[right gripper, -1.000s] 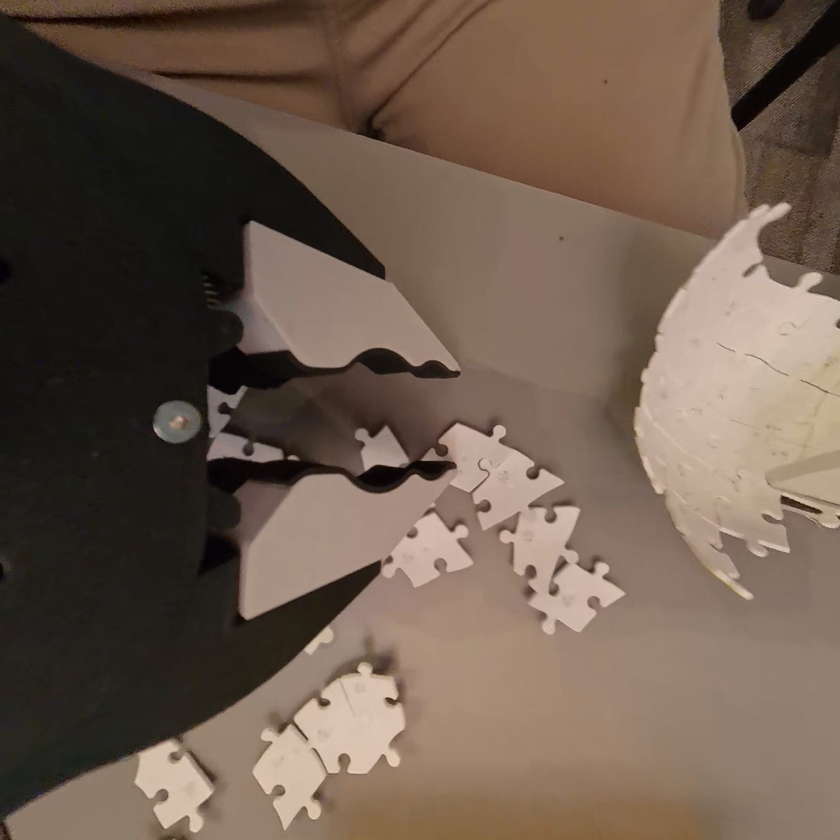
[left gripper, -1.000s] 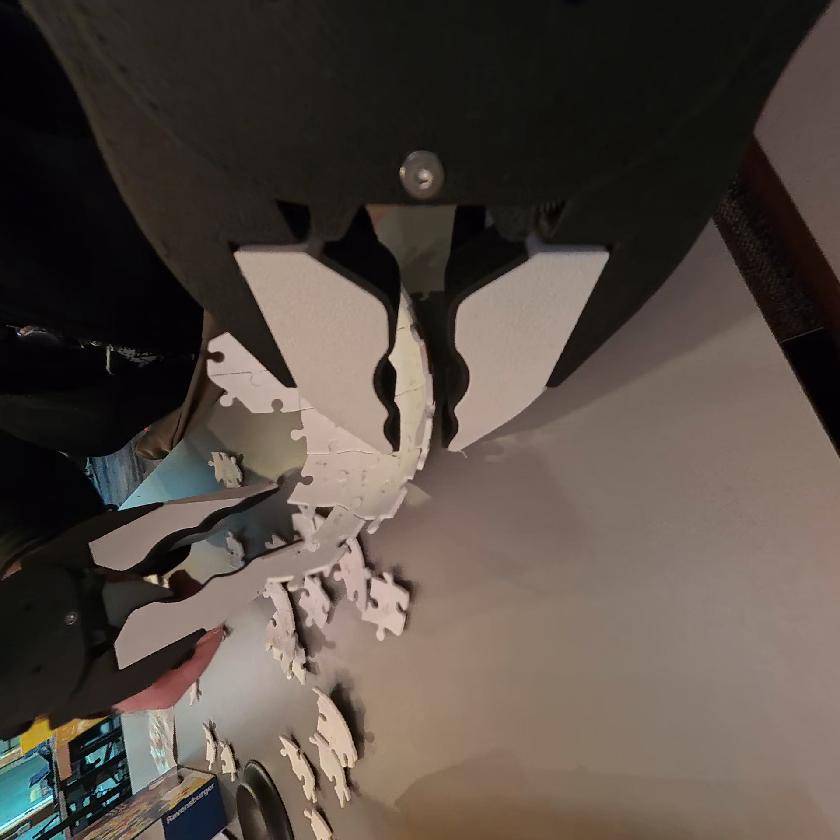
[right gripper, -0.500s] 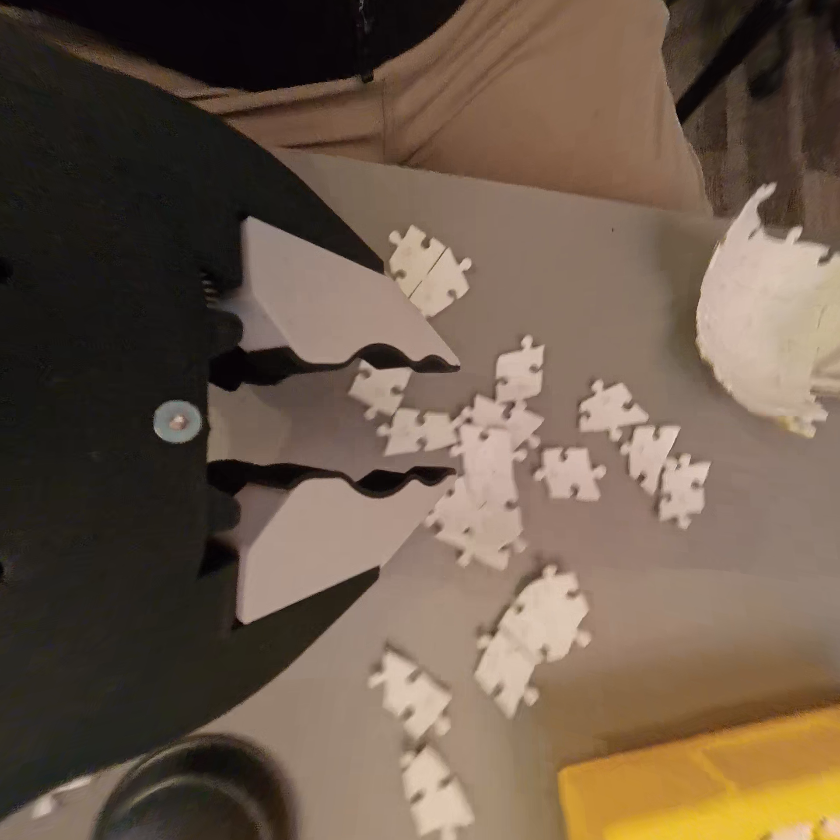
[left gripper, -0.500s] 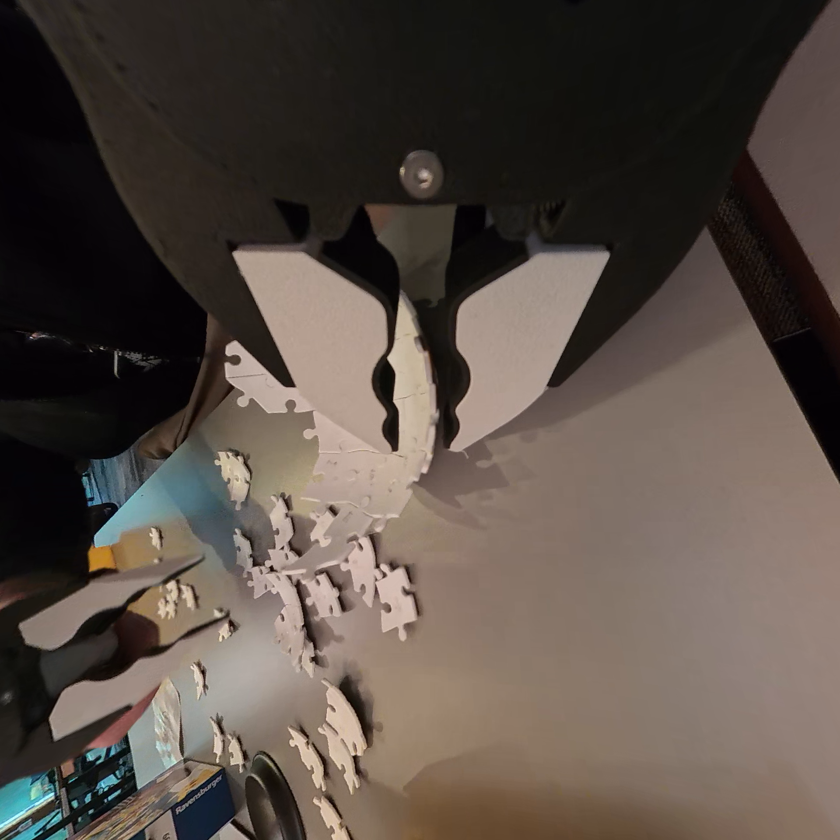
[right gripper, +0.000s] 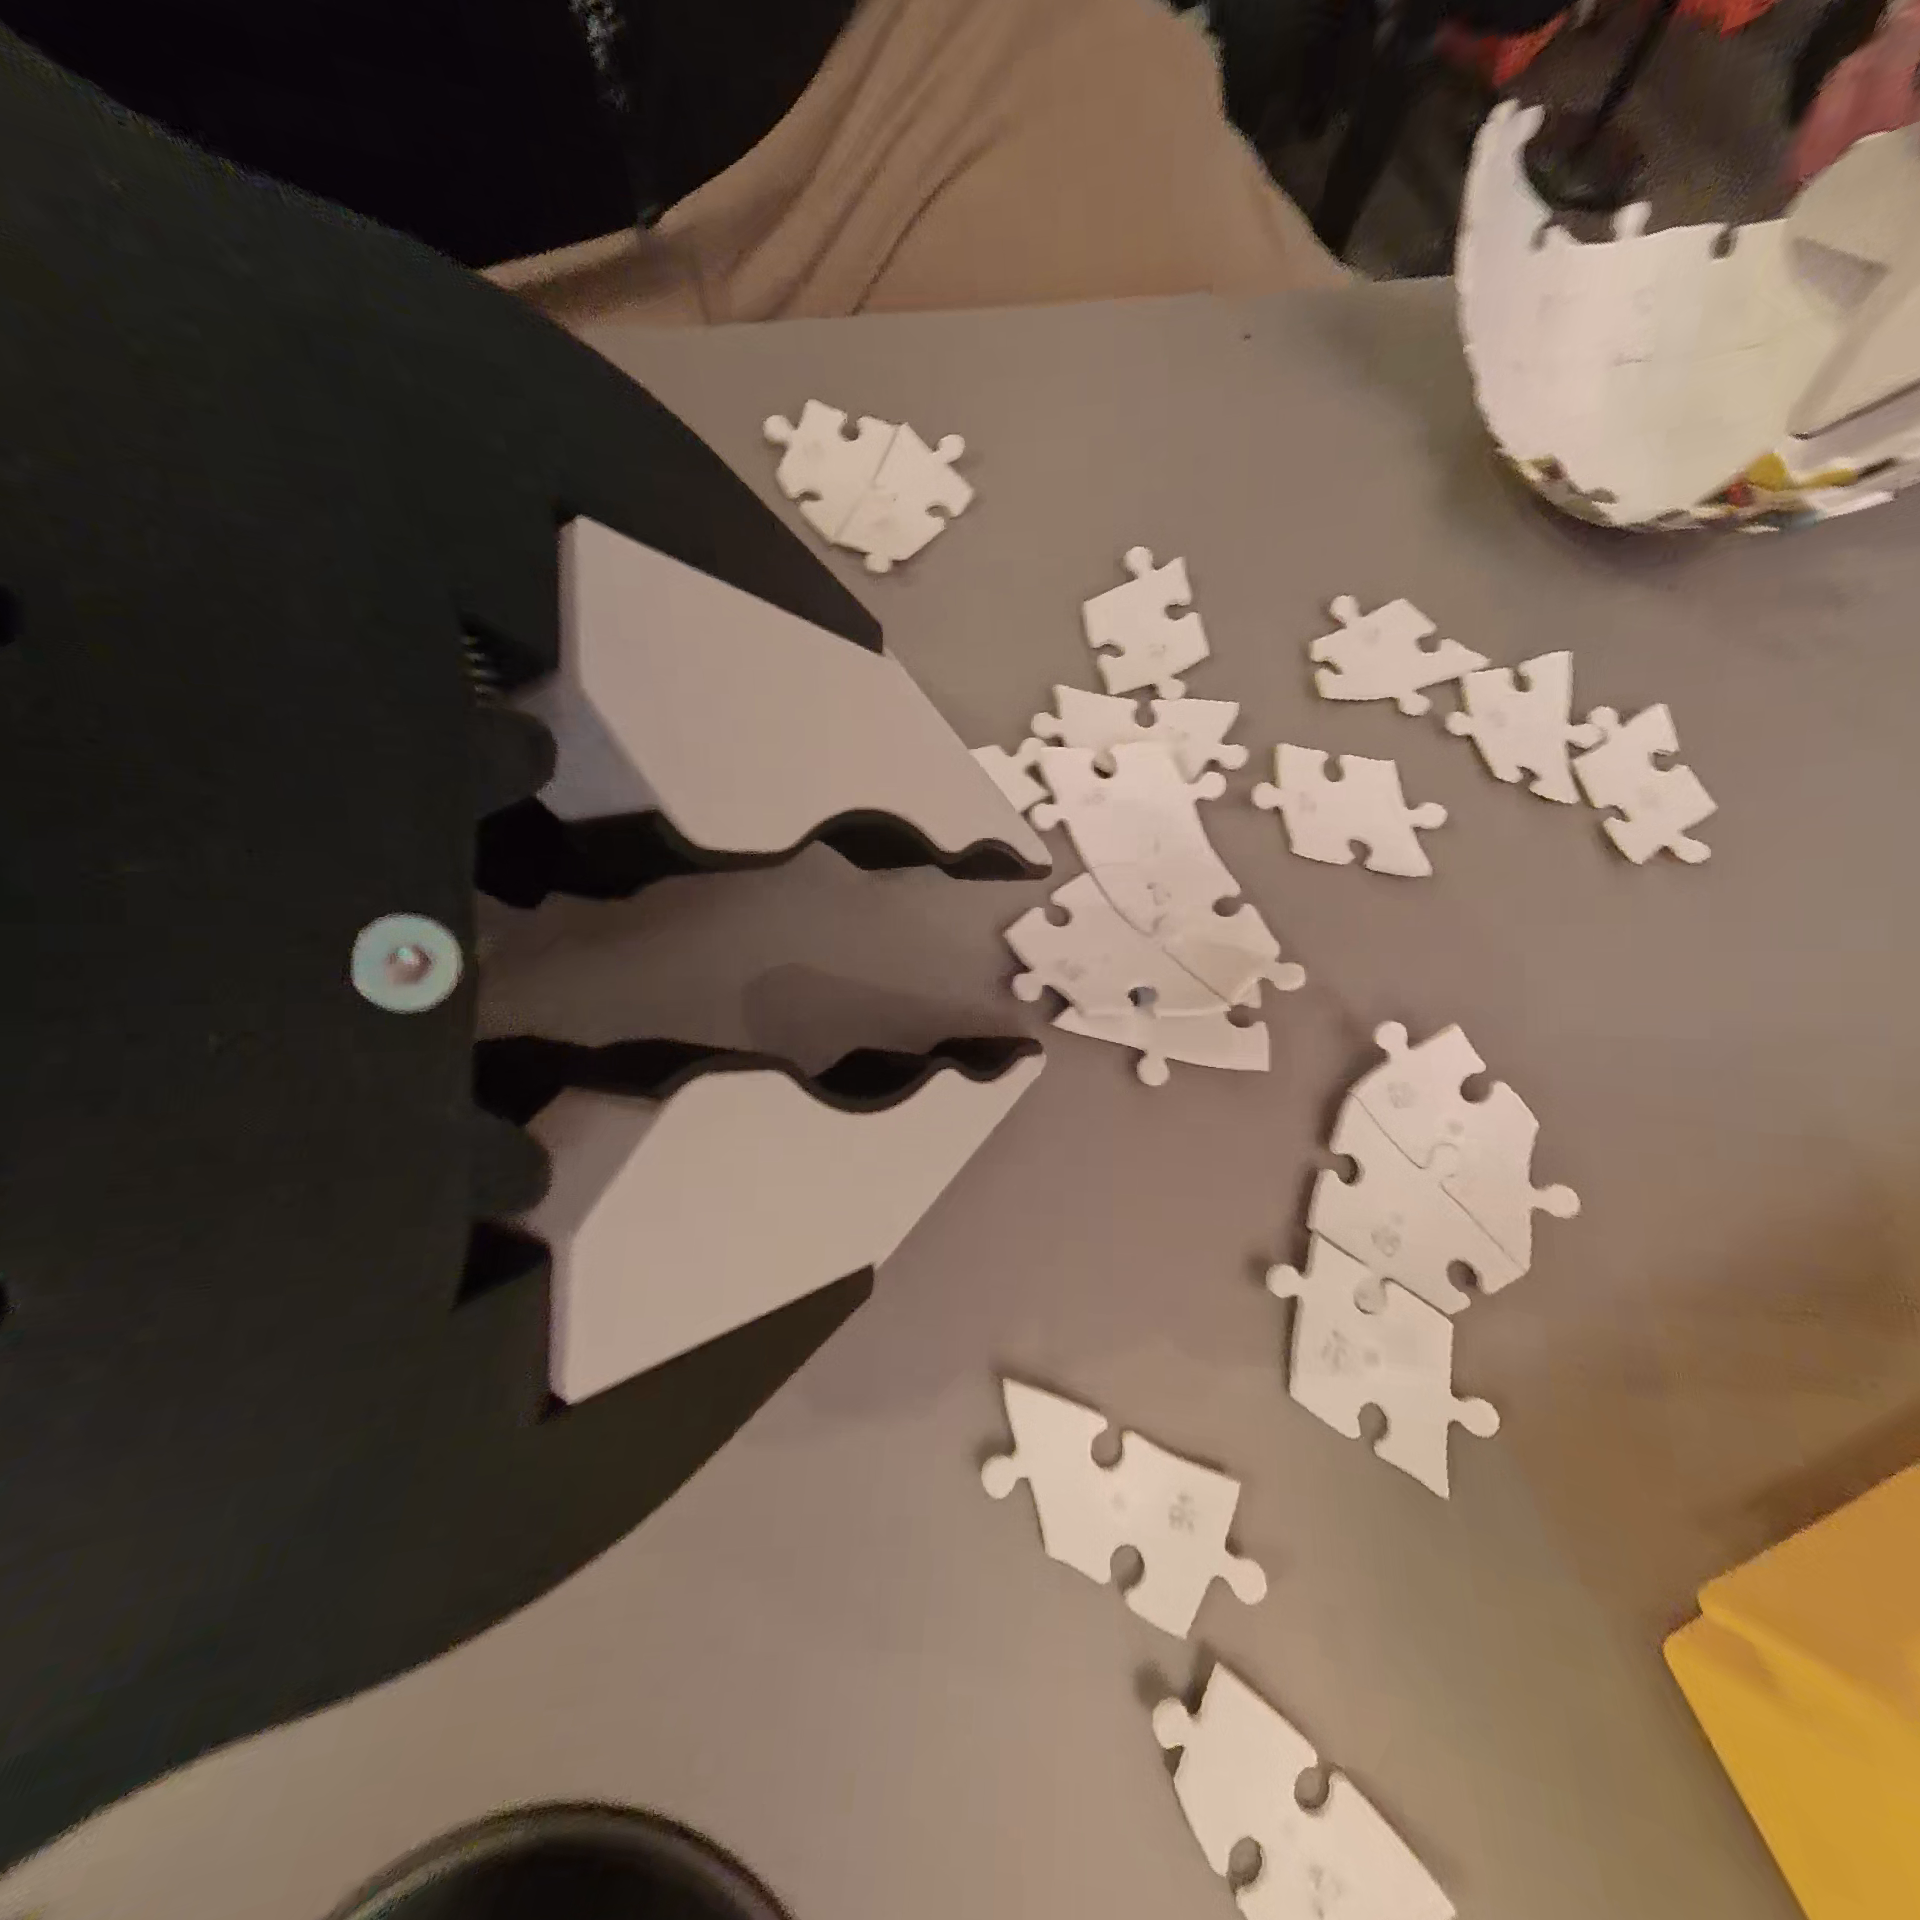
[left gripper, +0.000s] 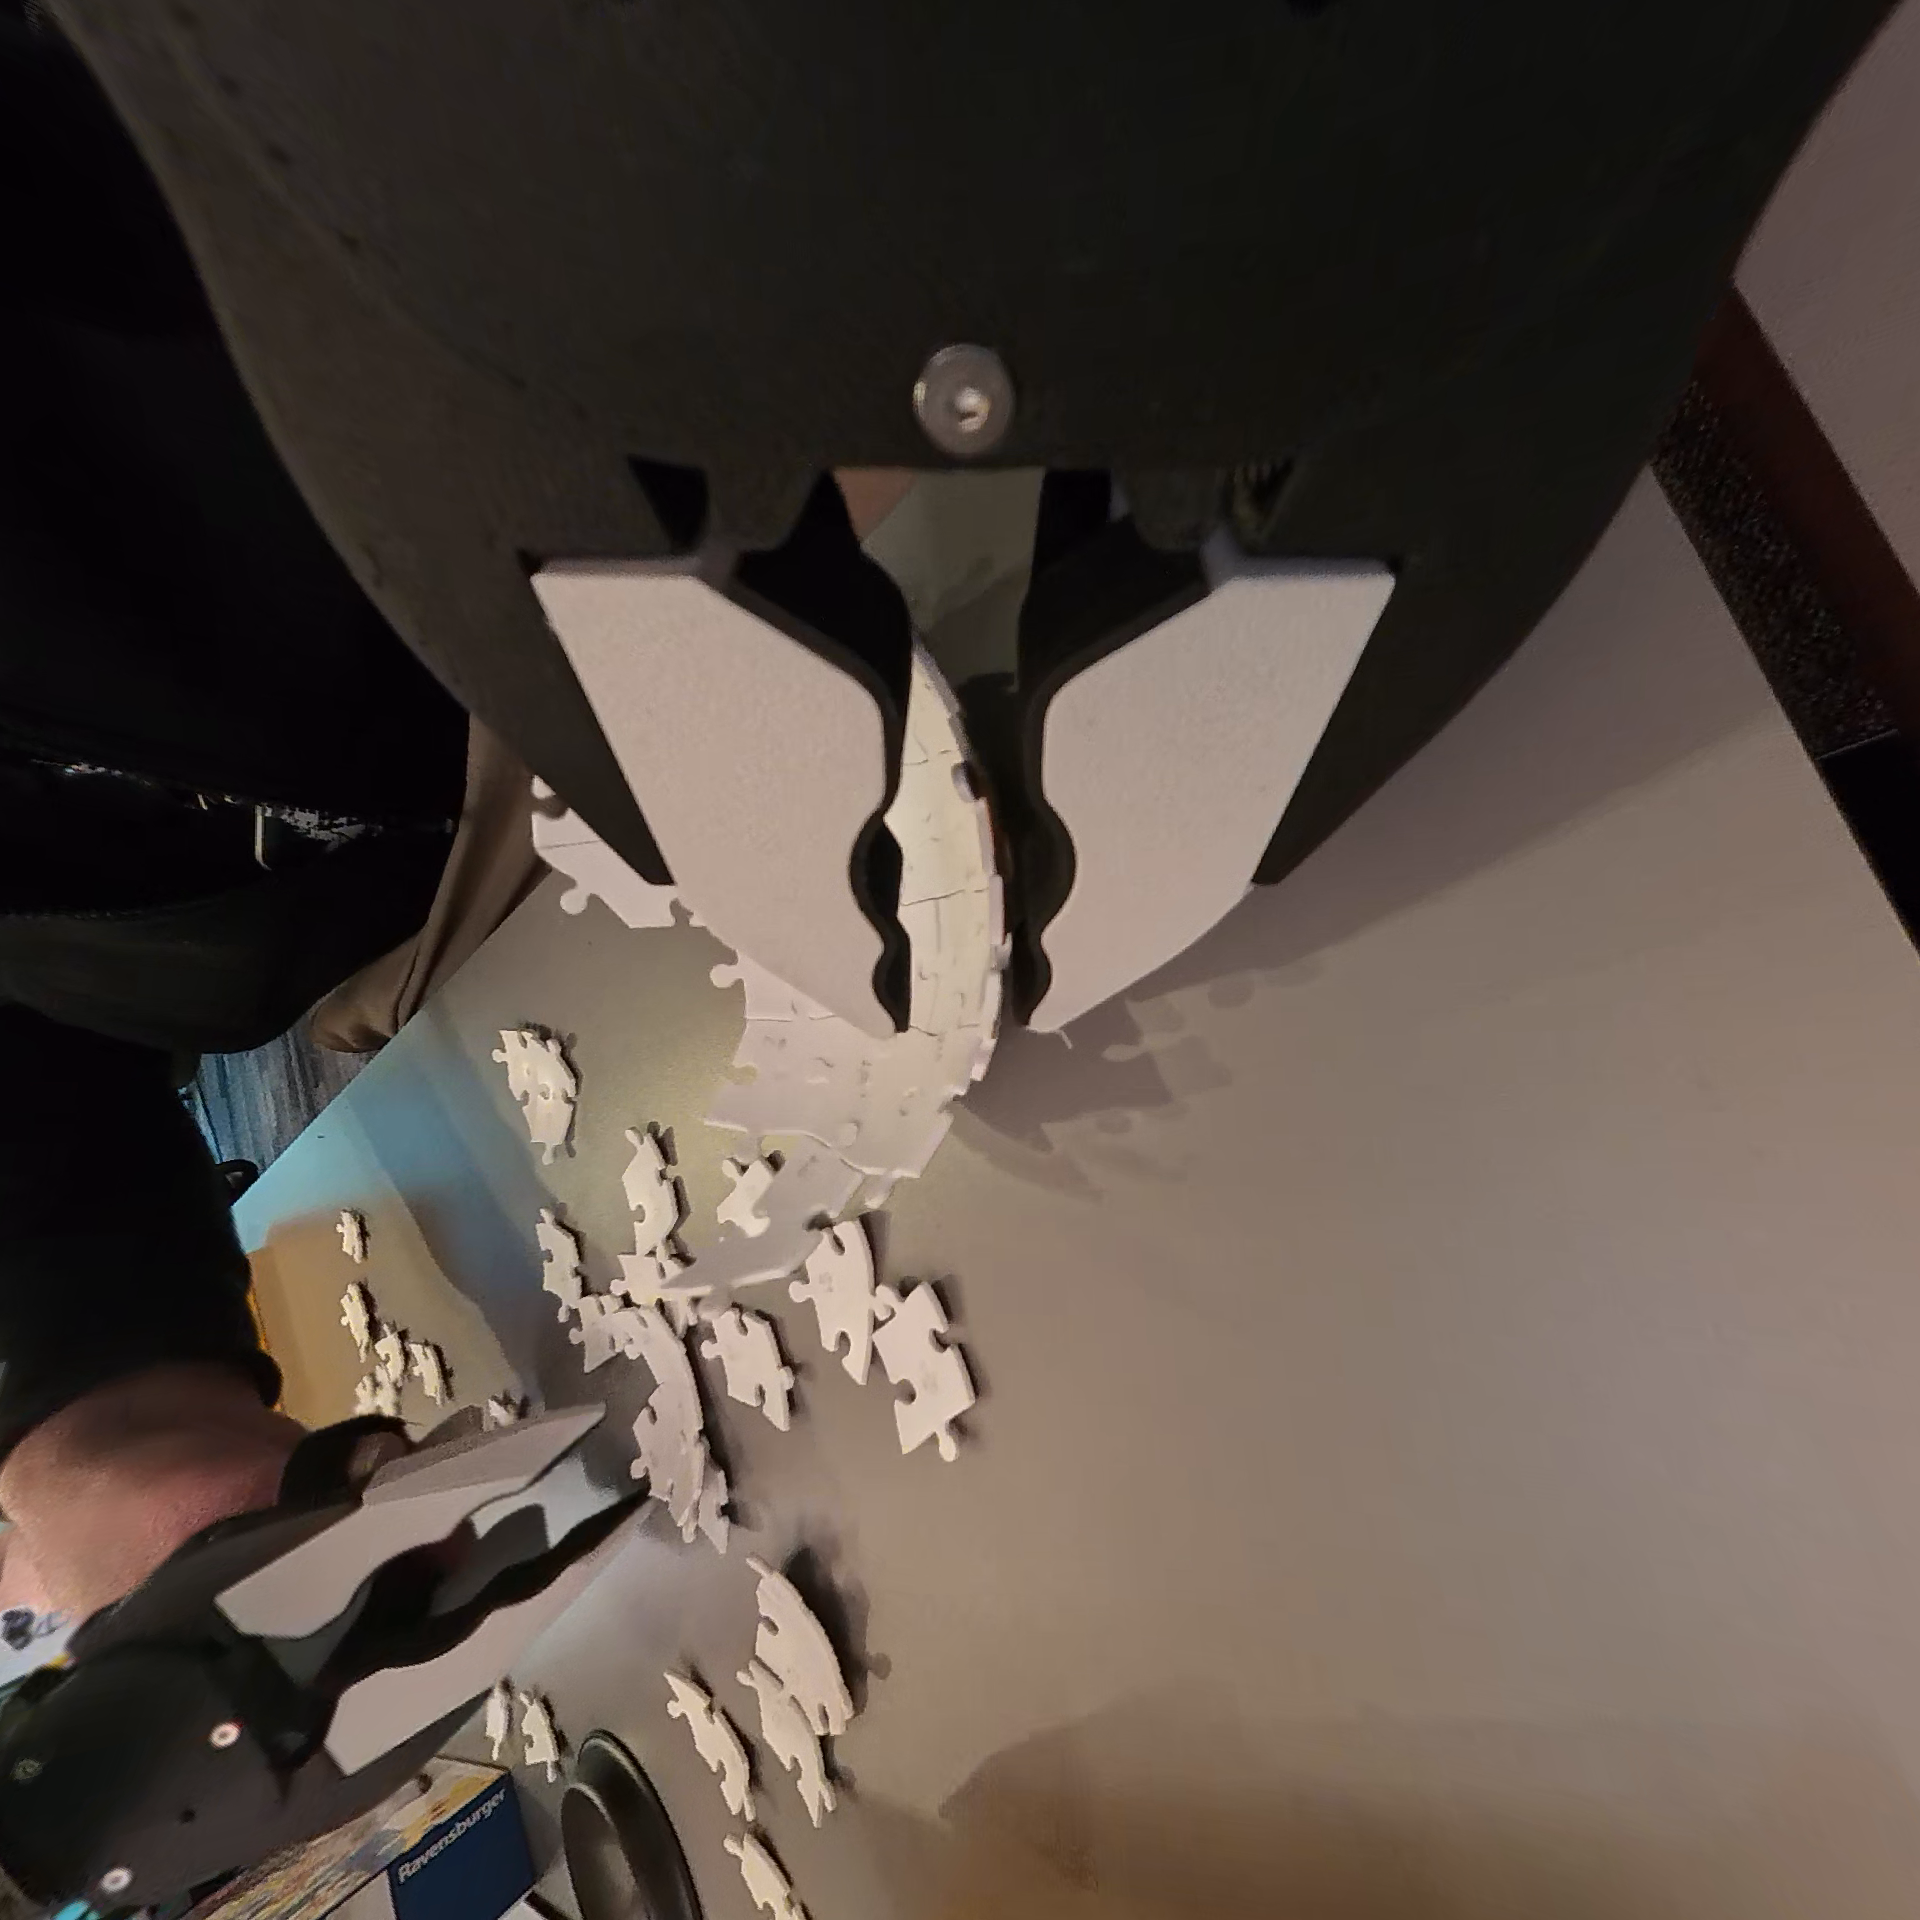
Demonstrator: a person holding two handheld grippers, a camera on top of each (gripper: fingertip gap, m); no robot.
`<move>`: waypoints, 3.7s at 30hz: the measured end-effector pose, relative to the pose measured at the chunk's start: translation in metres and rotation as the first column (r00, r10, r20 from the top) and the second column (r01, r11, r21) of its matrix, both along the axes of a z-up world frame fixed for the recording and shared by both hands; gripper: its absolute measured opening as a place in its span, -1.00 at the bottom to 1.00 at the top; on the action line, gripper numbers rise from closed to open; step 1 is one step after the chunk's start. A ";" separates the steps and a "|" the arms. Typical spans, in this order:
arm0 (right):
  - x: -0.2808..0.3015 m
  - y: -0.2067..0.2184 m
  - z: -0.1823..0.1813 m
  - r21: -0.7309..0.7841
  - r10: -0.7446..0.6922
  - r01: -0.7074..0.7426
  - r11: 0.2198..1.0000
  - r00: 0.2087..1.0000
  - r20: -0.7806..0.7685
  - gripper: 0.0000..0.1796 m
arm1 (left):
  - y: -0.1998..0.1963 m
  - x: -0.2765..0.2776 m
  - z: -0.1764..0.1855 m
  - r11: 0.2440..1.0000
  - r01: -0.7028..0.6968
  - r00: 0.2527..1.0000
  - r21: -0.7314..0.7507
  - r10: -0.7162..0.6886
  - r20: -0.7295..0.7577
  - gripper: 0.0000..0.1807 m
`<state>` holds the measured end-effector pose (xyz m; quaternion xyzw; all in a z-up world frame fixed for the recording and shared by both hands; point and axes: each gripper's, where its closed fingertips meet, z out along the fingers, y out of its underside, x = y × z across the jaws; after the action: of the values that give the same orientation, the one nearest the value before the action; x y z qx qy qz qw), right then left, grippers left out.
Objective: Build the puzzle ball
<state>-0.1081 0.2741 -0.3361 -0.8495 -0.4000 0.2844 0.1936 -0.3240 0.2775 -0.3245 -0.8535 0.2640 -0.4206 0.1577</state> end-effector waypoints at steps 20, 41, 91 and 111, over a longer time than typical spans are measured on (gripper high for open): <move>-0.023 -0.004 0.019 -0.121 -0.090 0.063 0.991 0.969 -0.232 -1.00 | 0.001 -0.005 0.003 1.000 -0.003 1.000 0.002 0.003 0.014 -0.79; -0.085 0.007 0.113 -0.031 -0.044 0.033 0.999 0.863 -0.503 -1.00 | 0.010 0.006 0.061 0.980 0.007 0.998 0.199 -0.020 0.062 -0.71; -0.149 0.012 0.146 0.239 0.203 -0.112 0.965 0.894 -0.399 -0.69 | -0.006 0.038 0.093 0.969 0.089 0.974 0.229 -0.134 0.185 -0.97; -0.176 0.007 0.103 0.110 0.466 -0.475 0.873 0.879 0.097 -1.00 | -0.008 0.028 0.070 0.940 0.224 0.967 0.256 -0.180 -0.182 -0.97</move>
<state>-0.2844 0.2808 -0.2335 -0.7211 -0.6188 0.2674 0.1600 -0.2964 0.2692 -0.2546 -0.8219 0.4176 -0.3259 0.2094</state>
